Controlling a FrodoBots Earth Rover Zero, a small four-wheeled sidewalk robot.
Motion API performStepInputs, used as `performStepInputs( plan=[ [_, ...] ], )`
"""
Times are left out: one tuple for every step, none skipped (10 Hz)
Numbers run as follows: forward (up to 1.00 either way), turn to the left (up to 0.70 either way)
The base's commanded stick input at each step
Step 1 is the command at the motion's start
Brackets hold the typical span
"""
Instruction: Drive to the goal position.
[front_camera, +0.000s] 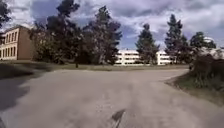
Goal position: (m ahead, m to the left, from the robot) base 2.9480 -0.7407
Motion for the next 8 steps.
performStepInputs(
  plan=[
    [0.7, -0.27],
    [0.7, -0.27],
    [0.7, -0.27],
    [0.7, -0.27],
    [0.7, -0.27],
    [0.7, -0.27],
    [0.7, -0.27],
    [0.7, -0.27]
  ],
)
